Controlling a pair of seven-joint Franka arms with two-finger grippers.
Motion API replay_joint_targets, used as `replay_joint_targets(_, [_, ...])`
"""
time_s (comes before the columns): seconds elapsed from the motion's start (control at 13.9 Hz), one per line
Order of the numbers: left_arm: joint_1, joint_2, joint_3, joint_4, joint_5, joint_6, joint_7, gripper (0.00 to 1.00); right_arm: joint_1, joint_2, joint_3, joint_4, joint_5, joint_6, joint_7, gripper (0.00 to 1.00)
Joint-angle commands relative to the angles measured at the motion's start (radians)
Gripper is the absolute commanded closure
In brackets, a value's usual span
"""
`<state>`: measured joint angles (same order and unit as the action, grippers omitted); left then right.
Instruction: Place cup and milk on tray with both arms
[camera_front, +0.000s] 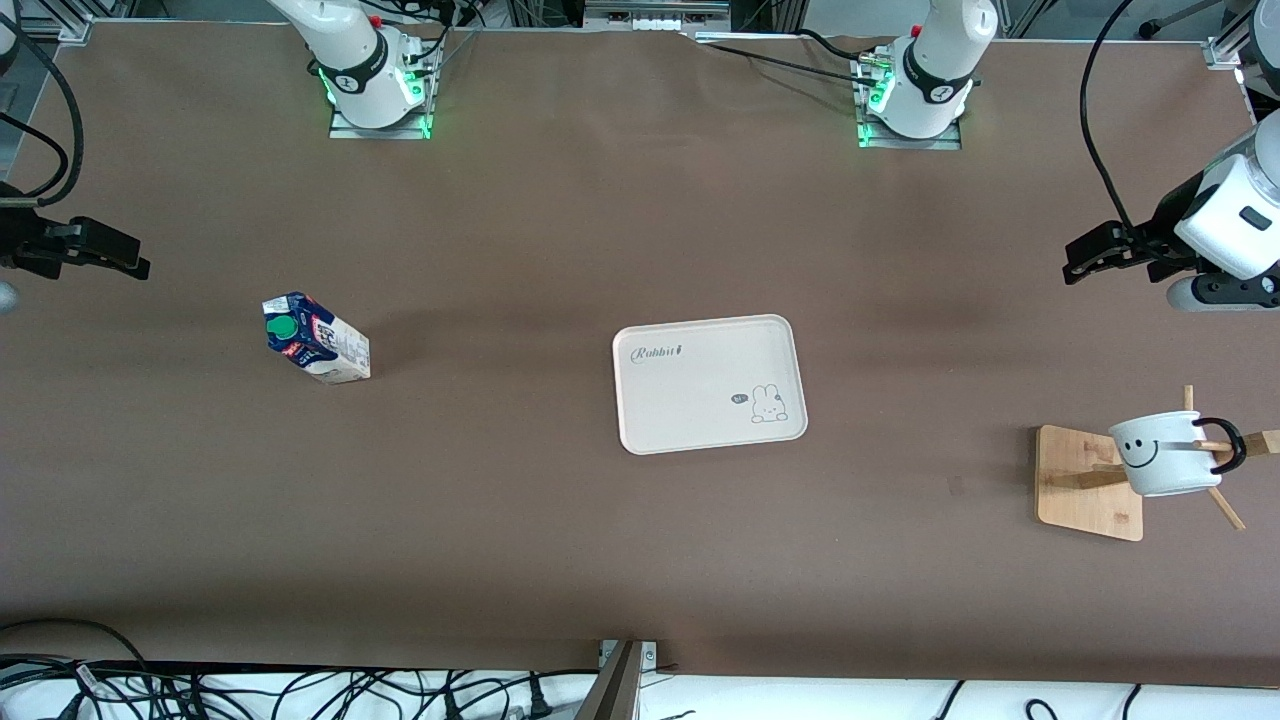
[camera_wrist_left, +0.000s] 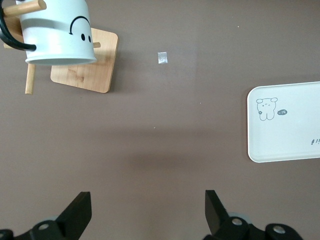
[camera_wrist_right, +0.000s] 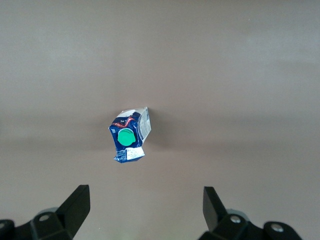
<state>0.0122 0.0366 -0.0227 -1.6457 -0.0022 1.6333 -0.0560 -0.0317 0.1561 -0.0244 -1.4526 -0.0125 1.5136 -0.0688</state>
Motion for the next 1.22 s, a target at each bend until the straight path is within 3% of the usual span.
replay_joint_targets(0.0, [-0.006, 0.011, 0.003, 0.024, -0.004, -0.004, 0.001, 0.00, 0.030, 0.042, 0.006, 0.018, 0.008, -0.003, -0.017, 0.00])
replay_joint_targets(0.29, [-0.006, 0.012, 0.004, 0.024, -0.002, -0.004, 0.001, 0.00, 0.055, 0.132, 0.020, 0.020, 0.077, 0.071, 0.000, 0.00])
replay_joint_targets(0.72, [-0.006, 0.014, 0.004, 0.023, -0.004, -0.004, 0.001, 0.00, 0.065, 0.233, 0.021, 0.012, 0.081, 0.111, -0.011, 0.00])
replay_joint_targets(1.15, [-0.006, 0.014, 0.003, 0.023, -0.004, -0.004, -0.001, 0.00, 0.065, 0.246, 0.021, -0.115, 0.081, 0.227, -0.016, 0.00])
